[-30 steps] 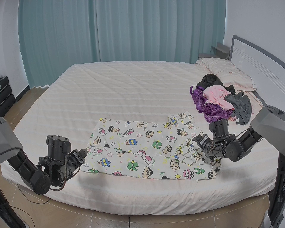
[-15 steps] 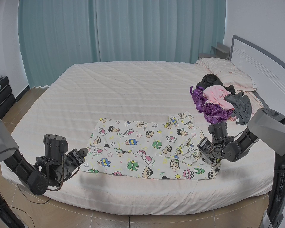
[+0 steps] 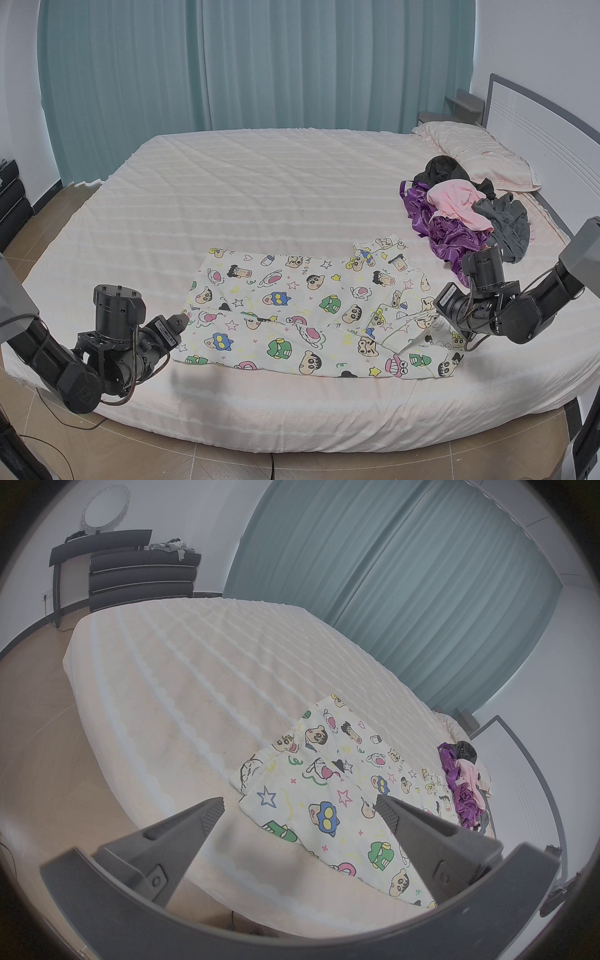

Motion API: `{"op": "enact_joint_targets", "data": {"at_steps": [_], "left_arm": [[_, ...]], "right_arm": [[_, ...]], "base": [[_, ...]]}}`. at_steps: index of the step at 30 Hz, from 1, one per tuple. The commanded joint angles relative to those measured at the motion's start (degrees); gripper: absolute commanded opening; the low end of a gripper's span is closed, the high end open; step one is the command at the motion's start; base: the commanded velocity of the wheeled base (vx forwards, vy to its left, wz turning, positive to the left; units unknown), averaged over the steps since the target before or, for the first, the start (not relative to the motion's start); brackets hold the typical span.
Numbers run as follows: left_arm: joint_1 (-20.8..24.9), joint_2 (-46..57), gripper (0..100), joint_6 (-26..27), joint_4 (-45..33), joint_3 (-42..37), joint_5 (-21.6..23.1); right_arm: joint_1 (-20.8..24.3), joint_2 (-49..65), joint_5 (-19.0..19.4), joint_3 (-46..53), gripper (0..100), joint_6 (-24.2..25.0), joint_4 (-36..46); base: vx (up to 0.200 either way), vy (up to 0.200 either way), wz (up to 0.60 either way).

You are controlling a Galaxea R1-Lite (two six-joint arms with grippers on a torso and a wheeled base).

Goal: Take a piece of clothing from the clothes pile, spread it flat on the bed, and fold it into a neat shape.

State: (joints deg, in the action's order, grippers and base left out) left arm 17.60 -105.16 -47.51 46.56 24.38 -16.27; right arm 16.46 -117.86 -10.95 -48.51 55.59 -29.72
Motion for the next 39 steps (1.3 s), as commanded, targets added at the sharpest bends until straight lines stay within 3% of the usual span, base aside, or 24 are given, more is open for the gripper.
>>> {"op": "enact_joint_targets", "data": {"at_steps": [1,5,12,20,30,31,39], "left_arm": [[0.5,-0.4,100,-0.3,0.0,0.0,0.0],[0.9,-0.5,100,-0.4,0.0,-0.1,0.0],[0.9,-0.6,100,-0.4,0.0,-0.1,0.0],[1.5,-0.6,100,-0.5,0.0,-0.3,0.0],[1.7,-0.6,100,-0.4,0.0,-0.5,0.0],[1.8,-0.6,100,-0.5,-0.1,-0.6,0.0],[2.1,-0.6,100,-0.5,0.0,-0.5,0.0]], "right_arm": [[2.7,6.9,-0.4,4.8,0,-0.3,0.1],[4.5,10.5,-3.2,7.2,0,-0.6,0.2],[7.1,13.9,-3.7,8.3,0,-2.7,6.1],[10.8,14.1,-7.8,13.6,0,-3.3,5.6],[14.0,14.1,-8.9,17.3,0,-3.2,5.5],[14.1,14.0,-8.9,17.7,100,-3.2,5.5],[14.8,15.0,-8.5,18.6,100,-3.5,5.4]], "base": [[0.0,0.0,0.0],[0.0,0.0,0.0],[0.0,0.0,0.0],[0.0,0.0,0.0],[0.0,0.0,0.0],[0.0,0.0,0.0],[0.0,0.0,0.0]]}}
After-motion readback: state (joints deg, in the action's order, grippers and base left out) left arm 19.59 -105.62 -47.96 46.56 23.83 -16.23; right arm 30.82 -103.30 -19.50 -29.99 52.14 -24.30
